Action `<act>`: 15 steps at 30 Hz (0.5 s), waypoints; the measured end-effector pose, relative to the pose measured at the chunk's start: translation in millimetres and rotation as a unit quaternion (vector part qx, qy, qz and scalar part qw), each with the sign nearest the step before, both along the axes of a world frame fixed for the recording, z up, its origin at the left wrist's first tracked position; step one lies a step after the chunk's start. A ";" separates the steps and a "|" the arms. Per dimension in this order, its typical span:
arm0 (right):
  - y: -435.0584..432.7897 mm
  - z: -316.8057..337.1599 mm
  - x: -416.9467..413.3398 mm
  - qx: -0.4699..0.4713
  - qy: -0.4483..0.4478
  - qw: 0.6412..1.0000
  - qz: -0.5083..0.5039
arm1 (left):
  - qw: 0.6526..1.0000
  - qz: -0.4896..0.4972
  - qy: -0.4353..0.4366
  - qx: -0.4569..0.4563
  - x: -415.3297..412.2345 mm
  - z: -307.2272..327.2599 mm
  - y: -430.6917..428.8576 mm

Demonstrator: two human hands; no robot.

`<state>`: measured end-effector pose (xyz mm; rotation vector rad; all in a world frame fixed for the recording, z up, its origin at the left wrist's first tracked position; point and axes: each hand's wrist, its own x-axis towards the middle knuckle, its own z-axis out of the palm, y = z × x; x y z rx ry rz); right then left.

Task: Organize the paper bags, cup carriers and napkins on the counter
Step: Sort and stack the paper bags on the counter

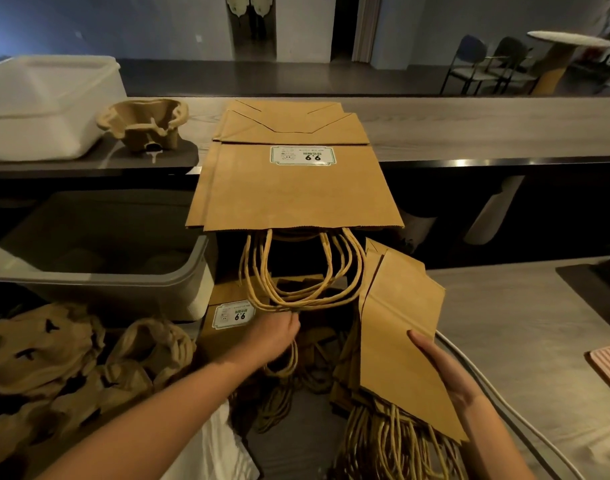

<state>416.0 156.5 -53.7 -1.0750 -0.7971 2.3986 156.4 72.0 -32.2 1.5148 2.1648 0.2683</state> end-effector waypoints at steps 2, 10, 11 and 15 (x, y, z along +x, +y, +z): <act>0.8 -3.9 -0.5 0.007 -0.012 1.000 0.004 | 0.996 0.048 -0.067 0.026 -16.2 11.6 -1.7; 0.9 -27.8 -7.8 -0.006 -0.049 0.999 -0.002 | 0.963 0.127 -0.158 0.177 -16.1 27.2 -13.1; 0.4 -29.3 -10.7 -0.007 -0.051 0.999 -0.006 | 0.964 0.073 -0.100 0.235 -10.0 20.8 -16.0; -6.1 -29.3 -24.2 0.020 -0.095 0.995 -0.009 | 0.954 -0.242 0.019 0.174 44.1 7.0 -37.0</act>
